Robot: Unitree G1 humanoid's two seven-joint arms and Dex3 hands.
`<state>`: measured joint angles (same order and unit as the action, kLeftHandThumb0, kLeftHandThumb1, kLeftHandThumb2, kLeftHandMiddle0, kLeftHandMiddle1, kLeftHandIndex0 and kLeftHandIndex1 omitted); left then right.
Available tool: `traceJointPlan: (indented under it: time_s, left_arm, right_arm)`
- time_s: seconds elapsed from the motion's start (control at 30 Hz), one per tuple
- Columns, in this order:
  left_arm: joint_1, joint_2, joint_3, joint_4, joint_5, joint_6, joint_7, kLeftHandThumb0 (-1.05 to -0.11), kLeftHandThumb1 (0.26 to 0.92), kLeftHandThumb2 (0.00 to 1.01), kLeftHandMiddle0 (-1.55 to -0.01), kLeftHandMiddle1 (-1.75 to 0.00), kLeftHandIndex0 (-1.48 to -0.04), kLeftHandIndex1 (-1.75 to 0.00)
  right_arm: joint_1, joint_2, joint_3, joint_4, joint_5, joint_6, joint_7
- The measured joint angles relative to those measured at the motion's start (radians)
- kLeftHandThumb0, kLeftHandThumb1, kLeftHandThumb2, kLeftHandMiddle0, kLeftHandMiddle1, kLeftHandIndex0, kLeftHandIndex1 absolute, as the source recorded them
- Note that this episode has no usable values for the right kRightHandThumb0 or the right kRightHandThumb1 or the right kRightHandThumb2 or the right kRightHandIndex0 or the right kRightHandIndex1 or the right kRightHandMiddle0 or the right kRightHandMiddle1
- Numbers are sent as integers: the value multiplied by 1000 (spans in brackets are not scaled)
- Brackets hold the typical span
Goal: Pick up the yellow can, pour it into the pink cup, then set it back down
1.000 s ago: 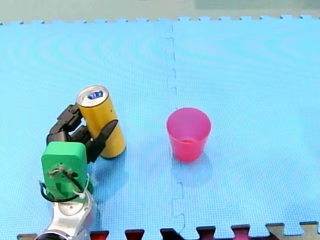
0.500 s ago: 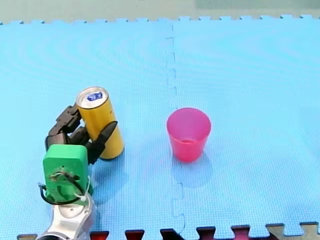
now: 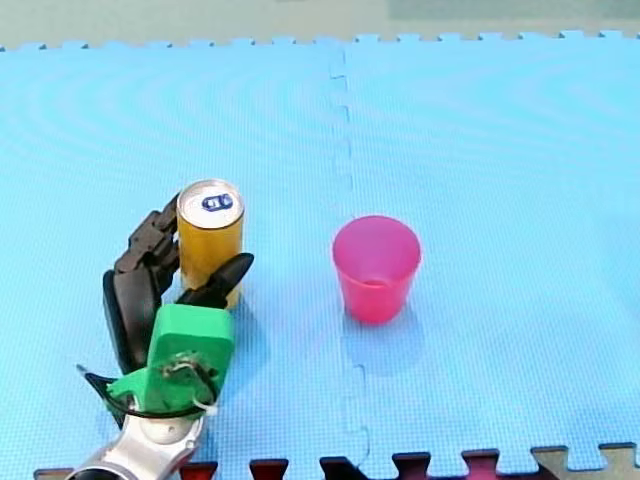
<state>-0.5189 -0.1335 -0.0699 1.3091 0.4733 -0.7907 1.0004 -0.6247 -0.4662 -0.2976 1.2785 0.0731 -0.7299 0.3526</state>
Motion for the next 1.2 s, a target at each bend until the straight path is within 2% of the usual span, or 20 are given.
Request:
traceJointPlan:
  time_s: [0.03,0.13,0.23,0.4,0.6,0.8,1.07,1.2]
  left_arm:
    - [-1,5,-18,0,24,13,36,-718,811,6,-603,-1,-576,0]
    - [-6,22,-64,2,83,49,123,-808,831,10,-521,0,-473,0]
    - [-20,44,-126,11,147,83,213,-847,848,12,-450,1,-351,1]
    - [-29,52,-160,22,146,74,240,-910,877,13,-399,0,-273,0]
    - [-29,38,-142,23,89,26,239,-976,892,8,-411,-4,-255,0]
    - [-28,21,-91,23,-8,-49,129,-1033,914,11,-393,0,-233,0]
    - [-26,11,-58,23,-47,-66,82,-1048,921,146,-370,0,-220,0]
    - [-26,-3,-37,23,-70,-75,56,-1048,921,175,-342,0,-210,0]
  right_arm:
    - [0,0,0,0,0,0,0]
    - [0,1,0,0,0,0,0]
    - [0,1,-1,-1,2,0,0]
    - [-2,2,-3,-2,5,-1,1]
    - [-4,2,-3,-2,5,0,2]
    - [-5,2,-3,-2,5,1,3]
    - [-6,2,-4,-2,6,2,3]
    - [-6,2,-3,-3,6,3,2]
